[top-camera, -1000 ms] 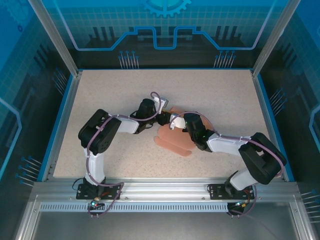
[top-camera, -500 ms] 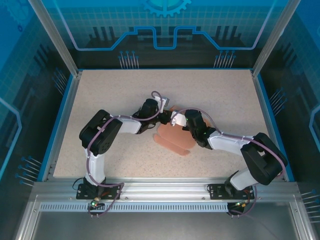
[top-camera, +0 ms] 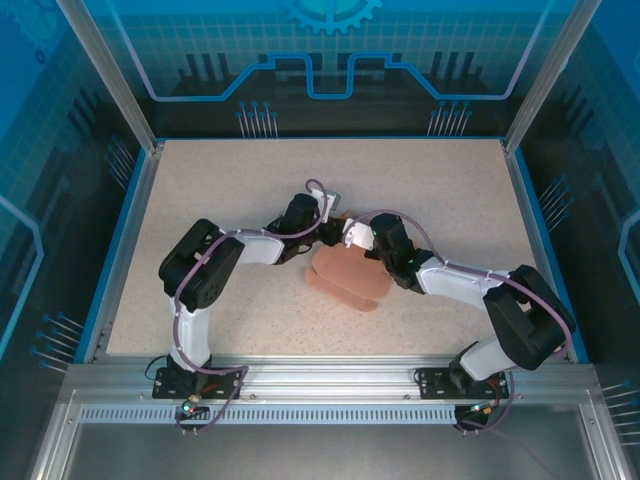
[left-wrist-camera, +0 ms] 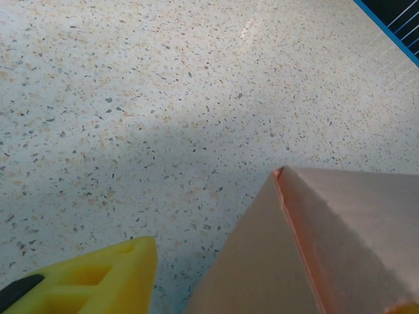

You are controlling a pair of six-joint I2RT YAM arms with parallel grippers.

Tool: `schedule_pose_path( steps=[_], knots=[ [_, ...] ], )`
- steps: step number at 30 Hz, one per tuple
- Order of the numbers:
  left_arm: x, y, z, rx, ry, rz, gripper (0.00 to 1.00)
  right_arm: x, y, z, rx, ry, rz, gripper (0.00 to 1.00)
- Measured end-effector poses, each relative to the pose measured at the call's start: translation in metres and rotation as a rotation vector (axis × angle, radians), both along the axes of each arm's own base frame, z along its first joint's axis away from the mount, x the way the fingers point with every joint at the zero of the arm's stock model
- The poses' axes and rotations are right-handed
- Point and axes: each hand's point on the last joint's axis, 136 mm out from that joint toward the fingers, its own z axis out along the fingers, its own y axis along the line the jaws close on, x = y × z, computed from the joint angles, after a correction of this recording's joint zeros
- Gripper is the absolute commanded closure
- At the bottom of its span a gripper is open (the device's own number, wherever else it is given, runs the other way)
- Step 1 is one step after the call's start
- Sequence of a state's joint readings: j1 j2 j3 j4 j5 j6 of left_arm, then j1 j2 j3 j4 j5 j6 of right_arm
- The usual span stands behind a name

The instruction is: Fold the paper box

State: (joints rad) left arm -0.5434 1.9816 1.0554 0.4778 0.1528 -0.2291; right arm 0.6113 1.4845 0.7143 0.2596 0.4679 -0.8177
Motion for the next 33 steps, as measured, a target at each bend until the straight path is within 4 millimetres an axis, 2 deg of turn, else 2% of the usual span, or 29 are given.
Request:
schedule_pose_path(
  steps=[7, 15, 33],
  knots=[
    [-0.0026, -0.0039, -0.0004, 0.009, -0.001, -0.014, 0.66, -0.001, -0.0006, -0.0024, 0.003, 0.014, 0.001, 0.95],
    [-0.0029, -0.0057, -0.0009, 0.033, -0.016, -0.009, 0.75, -0.0013, 0.0002, -0.0026, 0.008, 0.018, 0.004, 0.96],
    [-0.0004, -0.0012, -0.002, 0.171, -0.062, 0.134, 0.92, -0.0011, 0.0051, 0.0005, 0.03, 0.017, 0.02, 0.96]
  ],
)
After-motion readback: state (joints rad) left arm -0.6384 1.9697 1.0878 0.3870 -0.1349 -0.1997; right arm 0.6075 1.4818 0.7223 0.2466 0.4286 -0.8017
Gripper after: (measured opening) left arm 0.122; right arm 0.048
